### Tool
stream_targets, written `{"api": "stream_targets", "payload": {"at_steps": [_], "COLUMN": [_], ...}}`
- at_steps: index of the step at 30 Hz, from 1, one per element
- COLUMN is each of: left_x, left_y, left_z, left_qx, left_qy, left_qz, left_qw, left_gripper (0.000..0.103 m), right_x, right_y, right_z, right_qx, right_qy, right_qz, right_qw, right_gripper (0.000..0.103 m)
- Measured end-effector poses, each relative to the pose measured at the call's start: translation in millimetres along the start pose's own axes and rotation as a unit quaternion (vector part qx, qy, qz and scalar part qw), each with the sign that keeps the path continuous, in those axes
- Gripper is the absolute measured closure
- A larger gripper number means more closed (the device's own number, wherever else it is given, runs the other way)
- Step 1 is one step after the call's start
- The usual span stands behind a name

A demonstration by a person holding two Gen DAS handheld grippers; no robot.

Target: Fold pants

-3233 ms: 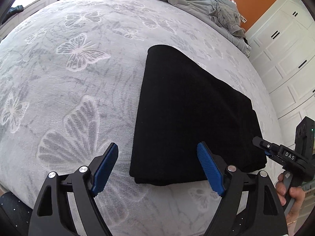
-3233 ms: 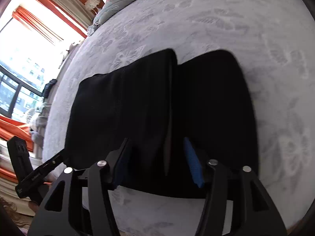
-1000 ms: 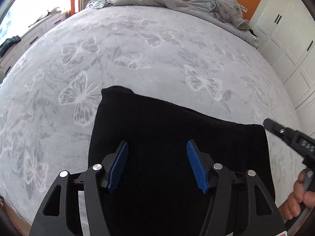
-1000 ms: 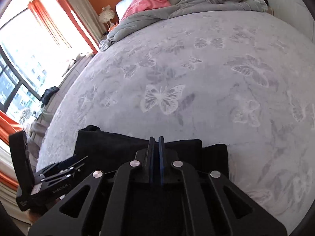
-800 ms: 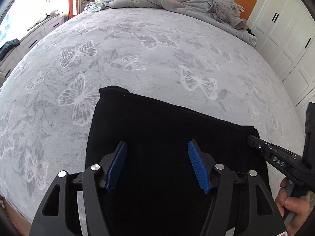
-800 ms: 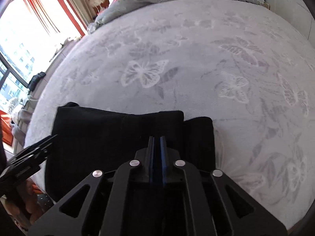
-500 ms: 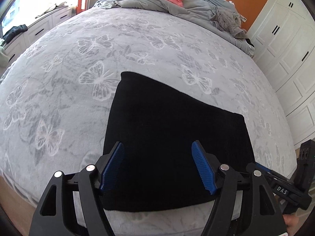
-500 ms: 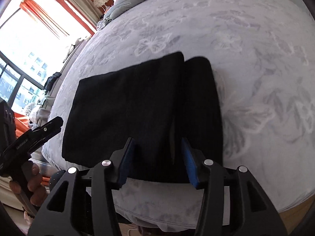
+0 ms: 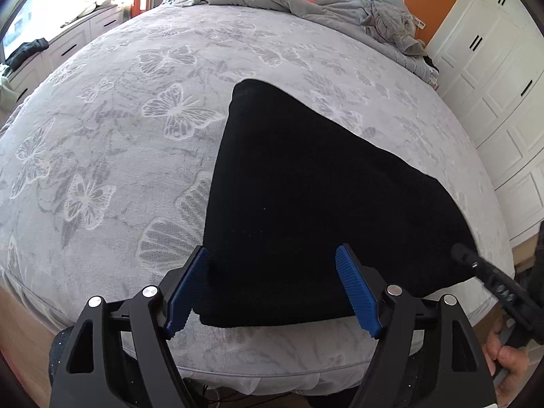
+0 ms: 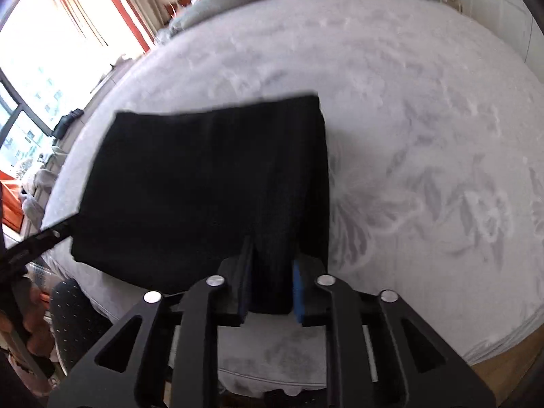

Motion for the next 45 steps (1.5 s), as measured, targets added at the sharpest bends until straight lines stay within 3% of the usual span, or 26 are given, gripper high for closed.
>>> {"api": "stream_targets", "payload": {"at_steps": [3,5,8,10,12,14,16,18,22,27,29,31,34,37,39,41,45], "left_x": [2,2,-1,0,2,3,6,7,8,10,11,13,18,21,22,26,37], "left_y": [-13,-9,-13,-19,-22,-22,-25,-26,-26,-21,-16,-15,-12,1,8,14,20], "left_z": [3,4,10,13,14,15,16,16,16,14,14,13,13,15,21,29,35], "left_qx": [-0.040,-0.037,-0.032,-0.040,-0.035,-0.030,-0.031,-0.029,-0.030,-0.029,-0.030,-0.034,-0.037,-0.029,-0.003,0.009,-0.008], "left_qy": [-0.010,-0.012,0.003,0.008,0.016,0.017,0.018,0.014,0.009,0.009,0.007,0.002,-0.007,-0.011,0.001,0.015,0.009], "left_qz": [-0.005,-0.007,0.003,0.010,0.018,0.023,0.031,0.030,0.027,0.027,0.022,0.019,0.020,0.012,0.014,0.015,0.007], "left_qw": [0.9991,0.9992,0.9995,0.9991,0.9991,0.9991,0.9989,0.9990,0.9992,0.9992,0.9993,0.9992,0.9991,0.9995,0.9999,0.9997,0.9999], "left_gripper": [0.029,0.029,0.029,0.029,0.029,0.029,0.029,0.029,0.029,0.029,0.029,0.029,0.029,0.029,0.028,0.027,0.027], "right_x": [-19,-44,-73,-80,-86,-96,-103,-97,-58,-47,-31,-13,-6,-4,-1,4,12], "right_y": [41,62,37,-7,-54,-42,-9,1,-42,15,16,-12,3,28,34,35,26], "right_z": [5,20,42,37,9,1,8,18,15,45,49,40,40,39,32,21,8], "right_qx": [-0.012,-0.025,-0.044,-0.027,0.031,-0.008,-0.015,-0.022,0.023,0.026,0.046,0.073,0.064,0.067,0.078,0.081,0.029], "right_qy": [-0.023,-0.005,0.038,0.051,0.040,-0.023,-0.021,-0.012,0.023,0.050,0.074,0.084,0.068,0.069,0.069,0.054,-0.002], "right_qz": [-0.070,-0.106,-0.084,-0.037,-0.002,-0.020,-0.065,-0.070,-0.008,-0.054,-0.035,0.004,-0.011,-0.035,-0.040,-0.040,-0.028], "right_qw": [0.997,0.994,0.995,0.998,0.999,1.000,0.998,0.997,0.999,0.997,0.996,0.994,0.996,0.995,0.994,0.994,0.999], "right_gripper": [0.081,0.081,0.081,0.081,0.103,0.100,0.098,0.097,0.102,0.096,0.096,0.100,0.099,0.087,0.069,0.067,0.067]}}
Point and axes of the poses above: each gripper's, at about its wrist camera, not at the fingertips, and y roughly against the way its jaws point, z to its left, x to its underside, the point moved 6 cm from there along -y, roughly the way its jaws point, and after that the axes turned 7 degrees about y, right-handed, at the moved point
